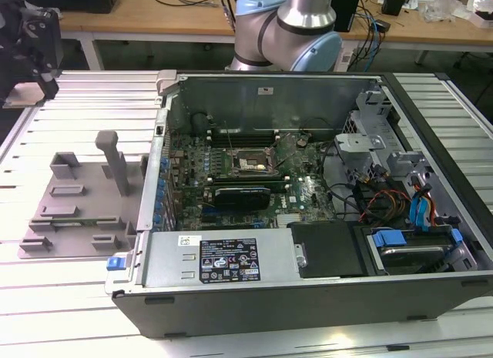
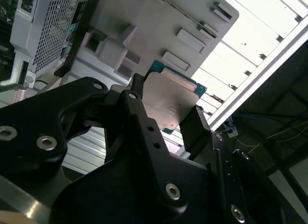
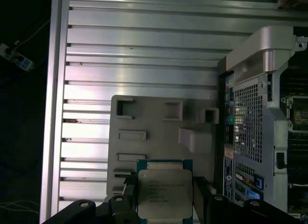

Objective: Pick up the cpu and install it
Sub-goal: 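Pick up the cpu and move it towards the insertion slot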

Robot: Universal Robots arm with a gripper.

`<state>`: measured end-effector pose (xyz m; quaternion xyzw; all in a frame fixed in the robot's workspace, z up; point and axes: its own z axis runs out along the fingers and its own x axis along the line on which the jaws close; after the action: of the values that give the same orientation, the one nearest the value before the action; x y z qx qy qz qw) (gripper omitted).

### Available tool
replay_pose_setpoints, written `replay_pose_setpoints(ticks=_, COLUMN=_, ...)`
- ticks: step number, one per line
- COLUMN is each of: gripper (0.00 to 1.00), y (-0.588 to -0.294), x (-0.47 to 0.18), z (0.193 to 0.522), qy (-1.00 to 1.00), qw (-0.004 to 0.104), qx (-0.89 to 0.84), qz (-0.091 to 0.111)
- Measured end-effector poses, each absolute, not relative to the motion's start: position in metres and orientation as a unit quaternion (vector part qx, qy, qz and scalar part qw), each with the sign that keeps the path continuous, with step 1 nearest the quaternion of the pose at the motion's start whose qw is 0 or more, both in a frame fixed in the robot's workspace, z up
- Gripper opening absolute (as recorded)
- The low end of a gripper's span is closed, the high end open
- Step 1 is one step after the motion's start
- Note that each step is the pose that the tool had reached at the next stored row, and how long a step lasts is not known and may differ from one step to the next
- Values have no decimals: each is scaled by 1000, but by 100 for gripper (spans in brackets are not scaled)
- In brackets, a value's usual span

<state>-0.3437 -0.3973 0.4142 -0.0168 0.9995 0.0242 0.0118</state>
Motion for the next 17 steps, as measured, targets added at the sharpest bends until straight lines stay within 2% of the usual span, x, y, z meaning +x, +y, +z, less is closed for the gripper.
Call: replay_pose_setpoints(ticks=17, gripper=55, y=-397, x=-294, z=414, qy=999, qw=12, qx=-17, qz=24)
